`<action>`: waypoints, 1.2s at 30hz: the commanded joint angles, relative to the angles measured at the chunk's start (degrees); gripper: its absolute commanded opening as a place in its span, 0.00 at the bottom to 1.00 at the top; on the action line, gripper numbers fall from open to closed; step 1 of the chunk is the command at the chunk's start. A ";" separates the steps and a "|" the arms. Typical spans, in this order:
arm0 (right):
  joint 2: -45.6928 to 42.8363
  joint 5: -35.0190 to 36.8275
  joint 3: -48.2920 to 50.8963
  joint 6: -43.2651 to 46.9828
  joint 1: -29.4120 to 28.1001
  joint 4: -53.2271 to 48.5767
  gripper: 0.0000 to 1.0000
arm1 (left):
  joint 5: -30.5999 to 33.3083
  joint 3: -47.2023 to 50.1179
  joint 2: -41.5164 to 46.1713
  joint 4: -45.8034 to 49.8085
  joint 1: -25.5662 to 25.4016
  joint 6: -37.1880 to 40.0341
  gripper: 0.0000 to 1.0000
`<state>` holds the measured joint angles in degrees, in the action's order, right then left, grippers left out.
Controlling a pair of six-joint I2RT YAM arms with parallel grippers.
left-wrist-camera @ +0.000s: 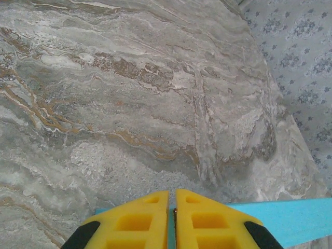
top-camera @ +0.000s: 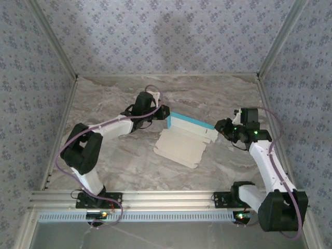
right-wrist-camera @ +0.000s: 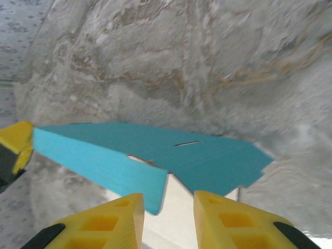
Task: Fold the paper box
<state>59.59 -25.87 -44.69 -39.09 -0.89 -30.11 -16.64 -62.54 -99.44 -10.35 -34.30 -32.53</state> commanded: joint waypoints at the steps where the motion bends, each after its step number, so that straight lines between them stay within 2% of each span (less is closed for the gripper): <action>1: 0.34 -2.15 -4.91 -6.97 0.10 -6.98 0.27 | 1.62 0.01 0.12 8.38 -0.49 1.90 0.11; 4: -0.33 -1.64 -7.47 -6.25 0.09 -13.63 0.26 | 1.66 -0.34 0.21 8.57 -0.66 1.86 0.11; 6: -0.78 -3.81 -7.33 -7.29 0.10 -14.04 0.28 | 1.71 -0.49 0.21 8.59 -0.79 1.84 0.11; 11: 0.79 -3.83 -6.25 -9.72 -0.81 -9.56 0.26 | 2.12 -1.02 -0.06 8.89 -0.88 1.93 0.11; 19: 6.91 -0.85 -2.17 -9.01 -1.72 -3.78 0.16 | 1.62 -1.35 -0.14 8.94 -1.26 1.60 0.11; 23: 9.49 0.59 -1.38 -10.01 -3.96 -0.45 0.14 | 1.57 -1.34 -0.14 8.86 -1.47 1.51 0.11; 29: 13.29 2.20 -2.41 -9.76 -5.73 2.86 0.15 | 1.05 -1.06 -0.48 8.68 -1.96 1.31 0.12; 33: 12.47 4.23 -6.86 -6.36 -4.93 -3.61 0.22 | 2.02 -0.82 -0.24 9.19 -1.99 1.48 0.12; 36: 8.70 2.57 -8.53 -4.27 -2.78 -7.53 0.25 | 2.10 -0.98 -0.38 9.53 -1.92 1.69 0.12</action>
<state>71.94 -23.57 -49.91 -46.24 -5.15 -32.71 -15.16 -63.70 -99.35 -7.70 -35.51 -31.94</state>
